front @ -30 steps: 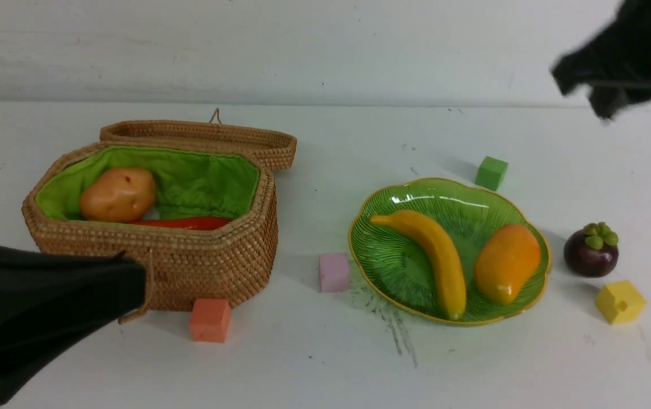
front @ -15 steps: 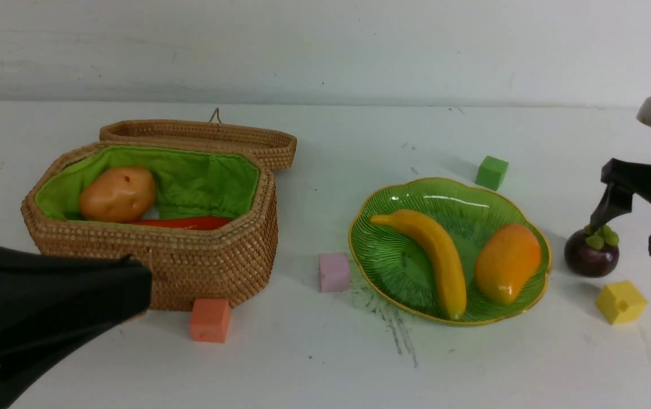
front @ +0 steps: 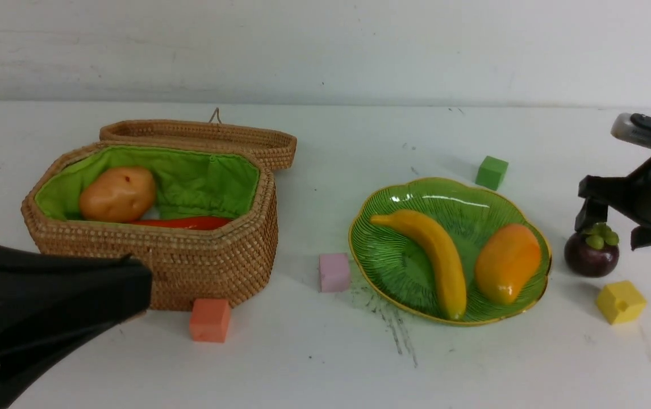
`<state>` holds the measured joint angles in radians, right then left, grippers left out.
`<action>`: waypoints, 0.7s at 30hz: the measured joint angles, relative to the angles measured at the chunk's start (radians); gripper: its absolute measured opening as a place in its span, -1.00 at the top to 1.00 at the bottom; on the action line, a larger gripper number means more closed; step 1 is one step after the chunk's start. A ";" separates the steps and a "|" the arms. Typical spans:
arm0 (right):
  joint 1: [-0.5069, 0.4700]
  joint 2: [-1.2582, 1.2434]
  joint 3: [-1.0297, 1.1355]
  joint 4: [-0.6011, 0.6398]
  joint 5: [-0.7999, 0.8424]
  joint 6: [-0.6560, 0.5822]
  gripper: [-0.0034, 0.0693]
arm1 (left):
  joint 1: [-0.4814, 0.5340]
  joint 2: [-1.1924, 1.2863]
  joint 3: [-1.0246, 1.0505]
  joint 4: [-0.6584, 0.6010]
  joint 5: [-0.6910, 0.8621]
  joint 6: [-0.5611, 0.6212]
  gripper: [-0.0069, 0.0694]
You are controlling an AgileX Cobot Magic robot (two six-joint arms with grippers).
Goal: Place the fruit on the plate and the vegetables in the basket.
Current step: Use the right arm to grab a mangosteen and put it into the right plate
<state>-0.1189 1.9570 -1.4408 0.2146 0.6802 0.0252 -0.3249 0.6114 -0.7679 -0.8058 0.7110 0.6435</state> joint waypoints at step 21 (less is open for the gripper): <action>0.055 0.078 -0.010 -0.098 -0.010 0.027 -0.77 | 0.000 0.000 0.000 -0.001 0.026 0.009 0.78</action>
<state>-0.0639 2.0350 -1.4507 0.1161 0.6698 0.0519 -0.3249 0.6114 -0.7679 -0.8070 0.7373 0.6524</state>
